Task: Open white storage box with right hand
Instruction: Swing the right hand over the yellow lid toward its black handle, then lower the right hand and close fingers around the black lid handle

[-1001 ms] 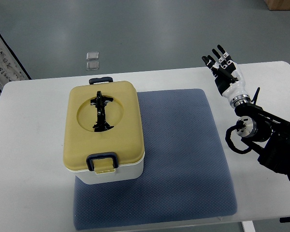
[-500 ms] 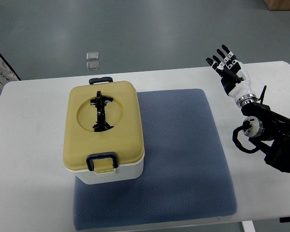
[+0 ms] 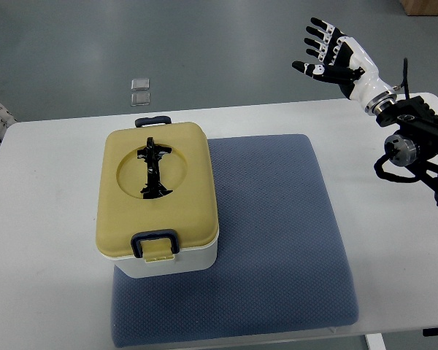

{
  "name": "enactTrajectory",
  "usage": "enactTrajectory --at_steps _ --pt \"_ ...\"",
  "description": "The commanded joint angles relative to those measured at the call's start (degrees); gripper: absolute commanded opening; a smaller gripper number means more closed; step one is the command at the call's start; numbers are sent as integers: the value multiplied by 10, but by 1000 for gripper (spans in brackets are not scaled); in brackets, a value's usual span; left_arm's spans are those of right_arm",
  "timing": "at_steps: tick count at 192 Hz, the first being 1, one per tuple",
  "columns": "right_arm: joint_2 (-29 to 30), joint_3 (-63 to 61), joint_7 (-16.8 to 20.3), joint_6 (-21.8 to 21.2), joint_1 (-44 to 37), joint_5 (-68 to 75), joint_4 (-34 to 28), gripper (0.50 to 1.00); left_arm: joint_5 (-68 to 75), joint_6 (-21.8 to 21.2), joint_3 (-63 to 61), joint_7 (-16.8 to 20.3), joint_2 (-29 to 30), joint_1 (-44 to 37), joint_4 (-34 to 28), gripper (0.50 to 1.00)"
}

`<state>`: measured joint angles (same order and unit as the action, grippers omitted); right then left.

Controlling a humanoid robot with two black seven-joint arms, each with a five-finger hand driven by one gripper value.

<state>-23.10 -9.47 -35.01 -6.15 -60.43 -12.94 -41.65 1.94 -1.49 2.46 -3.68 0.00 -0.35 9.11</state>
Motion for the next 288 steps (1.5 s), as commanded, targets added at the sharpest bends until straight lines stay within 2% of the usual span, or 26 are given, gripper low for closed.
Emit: enactTrajectory --at_steps 1,47,85,153,194,232,256,278,288 --pt "-28 41 0 1 -41 -61 -40 930 0 0 0 0 0 0 0 1000" --pt "-50 90 0 3 -133 -258 -132 930 0 0 0 0 0 0 0 1000" --pt "-37 126 0 6 -214 -425 -143 928 0 0 0 0 0 0 -1 1000" --pt "78 220 0 7 -327 -550 -150 921 0 0 0 0 0 0 -1 1000" --pt "118 271 0 2 -389 -610 -184 909 0 0 0 0 0 0 0 1000" --pt "159 296 0 1 -411 -678 -184 901 0 0 0 0 0 0 0 1000" --pt "169 297 0 1 -413 -706 -184 860 0 0 0 0 0 0 0 1000" --pt "175 297 0 3 -419 -728 -184 799 0 0 0 0 0 0 0 1000" --pt "176 297 0 4 -422 -733 -184 793 0 0 0 0 0 0 -1 1000"
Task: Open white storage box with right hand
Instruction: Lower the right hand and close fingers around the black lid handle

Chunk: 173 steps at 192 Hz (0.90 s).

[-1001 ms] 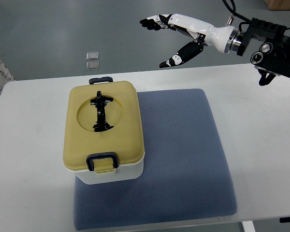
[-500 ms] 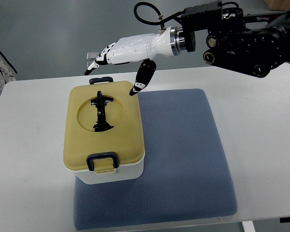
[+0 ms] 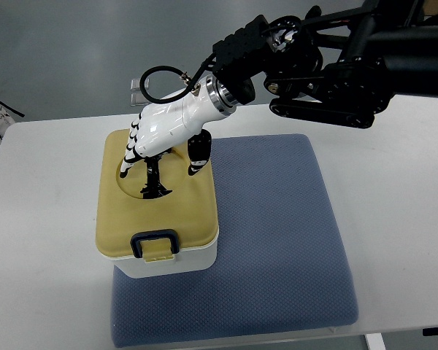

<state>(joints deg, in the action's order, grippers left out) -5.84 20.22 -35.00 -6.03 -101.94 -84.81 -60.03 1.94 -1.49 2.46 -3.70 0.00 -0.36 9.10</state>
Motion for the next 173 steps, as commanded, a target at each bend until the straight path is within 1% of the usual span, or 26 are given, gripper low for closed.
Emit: enactTrajectory --at_steps 1,12,54,77,94,106,114,125,133,138,140,141,144,145,151,159,164,172,173 --pt "3 0 0 3 -9 -15 0 791 0 0 0 0 0 0 0 1000" --pt "2 0 0 5 -14 -15 0 766 0 0 0 0 0 0 0 1000" --pt "1 -3 0 1 -42 -11 0 766 0 0 0 0 0 0 0 1000" --pt "4 -4 0 0 -41 -11 0 766 0 0 0 0 0 0 0 1000" --pt "11 -4 0 0 -35 -10 0 756 0 0 0 0 0 0 0 1000" --pt "14 -5 0 1 -33 -10 0 725 0 0 0 0 0 0 0 1000" --pt "14 -5 0 1 -33 -10 0 717 0 0 0 0 0 0 0 1000" --pt "14 -4 0 3 -30 -10 0 660 0 0 0 0 0 0 0 1000" --pt "14 -5 0 3 -29 -10 0 650 0 0 0 0 0 0 0 1000" --pt "14 -5 0 3 -29 -10 1 631 0 0 0 0 0 0 0 1000" --pt "14 -5 0 3 -29 -10 1 631 0 0 0 0 0 0 0 1000" --pt "13 -5 0 3 -28 -10 1 619 0 0 0 0 0 0 0 1000" --pt "14 -5 0 3 -28 -10 1 611 0 0 0 0 0 0 0 1000" --pt "14 -5 0 3 -28 -10 1 601 0 0 0 0 0 0 0 1000" --pt "14 -5 0 3 -26 -10 0 580 0 0 0 0 0 0 0 1000" --pt "14 -5 0 3 -25 -10 1 566 0 0 0 0 0 0 0 1000" --pt "14 -6 0 3 -24 -10 1 539 0 0 0 0 0 0 0 1000" --pt "14 -6 0 5 -24 -10 1 521 0 0 0 0 0 0 0 1000" --pt "14 -7 0 5 -24 -9 1 513 0 0 0 0 0 0 0 1000"
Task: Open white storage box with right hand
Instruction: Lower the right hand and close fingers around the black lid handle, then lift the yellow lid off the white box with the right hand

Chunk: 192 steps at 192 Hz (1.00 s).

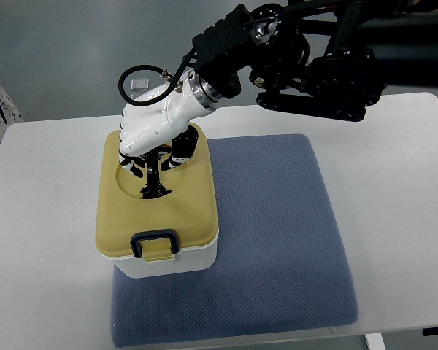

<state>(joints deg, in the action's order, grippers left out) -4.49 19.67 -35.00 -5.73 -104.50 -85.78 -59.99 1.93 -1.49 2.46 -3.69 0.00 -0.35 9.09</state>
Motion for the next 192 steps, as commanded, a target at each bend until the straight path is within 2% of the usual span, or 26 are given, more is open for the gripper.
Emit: enactTrajectory --at_steps 1,6,138,192 --pt "0 -2 0 2 2 1 0 513 0 0 0 0 0 0 0 1000" --pt "1 -2 0 2 3 1 0 500 0 0 0 0 0 0 0 1000" --pt "-11 -42 0 2 4 13 6 500 0 0 0 0 0 0 0 1000" --pt "-59 -58 0 4 1 23 7 500 0 0 0 0 0 0 0 1000"
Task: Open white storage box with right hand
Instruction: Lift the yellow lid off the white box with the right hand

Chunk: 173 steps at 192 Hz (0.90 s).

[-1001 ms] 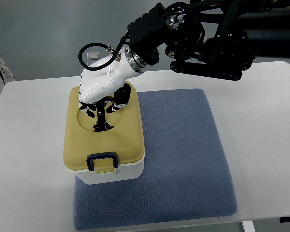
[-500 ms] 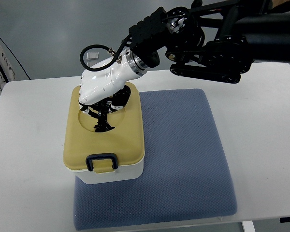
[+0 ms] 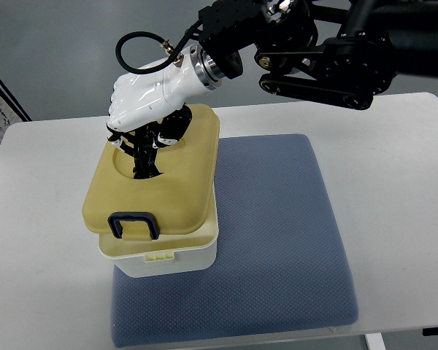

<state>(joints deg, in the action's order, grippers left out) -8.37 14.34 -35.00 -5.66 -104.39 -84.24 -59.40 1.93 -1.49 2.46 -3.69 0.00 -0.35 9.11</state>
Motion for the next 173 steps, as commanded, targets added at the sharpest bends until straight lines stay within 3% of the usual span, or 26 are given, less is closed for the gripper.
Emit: enactTrajectory --at_steps 1,103,173 --pt "-23 -5 0 3 0 9 1 500 0 0 0 0 0 0 -1 1000" --pt "-214 -30 0 36 88 56 11 500 0 0 0 0 0 0 -1 1000" --pt "-270 -86 0 52 213 53 47 500 0 0 0 0 0 0 0 1000"
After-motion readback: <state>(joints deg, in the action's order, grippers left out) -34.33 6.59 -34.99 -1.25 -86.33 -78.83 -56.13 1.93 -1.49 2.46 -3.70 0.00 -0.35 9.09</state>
